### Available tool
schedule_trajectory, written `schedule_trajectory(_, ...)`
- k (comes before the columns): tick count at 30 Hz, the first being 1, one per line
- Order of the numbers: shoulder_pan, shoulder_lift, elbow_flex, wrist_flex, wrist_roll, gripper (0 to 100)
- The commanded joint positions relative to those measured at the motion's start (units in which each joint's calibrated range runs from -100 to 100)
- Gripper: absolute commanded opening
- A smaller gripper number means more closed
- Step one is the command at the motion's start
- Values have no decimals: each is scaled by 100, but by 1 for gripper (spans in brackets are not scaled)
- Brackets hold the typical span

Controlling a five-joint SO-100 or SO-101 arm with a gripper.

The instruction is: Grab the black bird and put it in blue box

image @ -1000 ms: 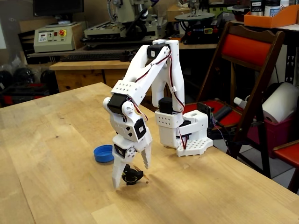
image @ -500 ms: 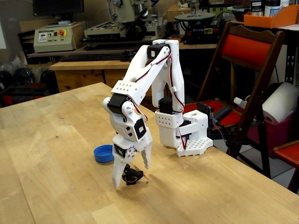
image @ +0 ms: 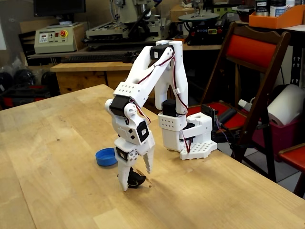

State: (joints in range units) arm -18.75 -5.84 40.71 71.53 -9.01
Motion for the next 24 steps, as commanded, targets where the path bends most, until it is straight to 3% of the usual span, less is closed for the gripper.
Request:
schedule_trajectory(1,61,-54,-98,1,34,24)
schedule_trajectory(12,61,-54,-107,-7,34,13)
schedule_trajectory(24,68,-62,-107,-7,34,12)
